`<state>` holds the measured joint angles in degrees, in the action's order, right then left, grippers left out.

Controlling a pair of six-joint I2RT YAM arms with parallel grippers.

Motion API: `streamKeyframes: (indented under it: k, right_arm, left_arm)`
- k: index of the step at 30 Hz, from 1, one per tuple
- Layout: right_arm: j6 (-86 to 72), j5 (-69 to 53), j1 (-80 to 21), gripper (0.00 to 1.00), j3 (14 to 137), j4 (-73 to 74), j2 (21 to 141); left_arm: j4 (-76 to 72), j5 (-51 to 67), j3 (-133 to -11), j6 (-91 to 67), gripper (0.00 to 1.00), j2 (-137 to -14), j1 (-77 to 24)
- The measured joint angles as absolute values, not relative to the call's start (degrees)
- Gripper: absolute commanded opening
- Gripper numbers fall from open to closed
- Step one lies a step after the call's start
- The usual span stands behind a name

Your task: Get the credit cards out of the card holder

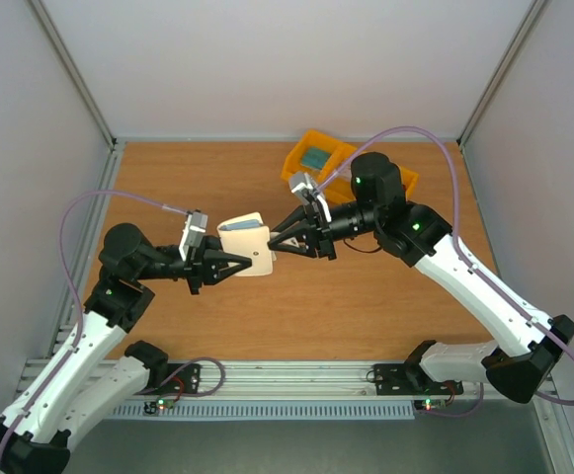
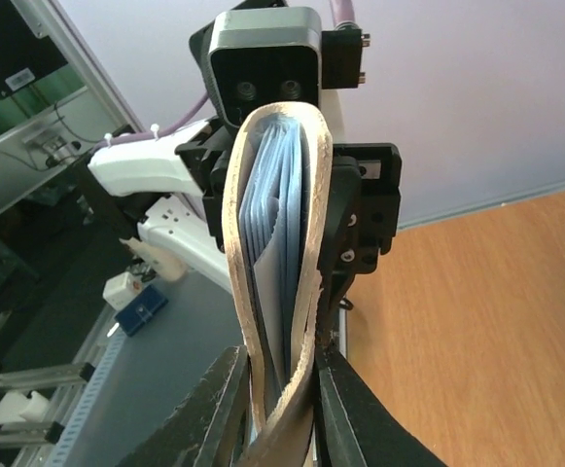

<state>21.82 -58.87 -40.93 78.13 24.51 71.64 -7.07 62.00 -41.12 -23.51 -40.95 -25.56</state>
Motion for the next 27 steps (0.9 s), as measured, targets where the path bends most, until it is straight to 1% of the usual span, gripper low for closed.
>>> streamKeyframes:
  k: [8,12,19,22,27]
  right_arm:
    - [29.9,-61.6,-40.9,0.24,83.1,35.2,72.0]
    - [32.7,-60.8,-40.9,0.23,83.6,39.0,72.1]
    - [33.1,-57.0,-41.6,0.20,83.6,39.1,72.6]
    - [33.0,-56.4,-42.2,0.24,83.7,38.6,73.3]
    - [33.1,-57.5,-43.4,0.34,84.1,38.7,74.9]
  left_arm:
    - [-8.0,64.3,-41.2,-23.5,0.00,-40.9,-26.0]
    - [-8.0,64.9,-41.2,-22.9,0.00,-40.9,-26.0]
    - [-8.7,64.9,-41.2,-22.5,0.00,-40.9,-26.3]
    - [-8.8,65.1,-41.2,-22.4,0.00,-40.9,-26.4]
    - [-9.0,65.3,-41.2,-22.3,0.00,-41.3,-26.7]
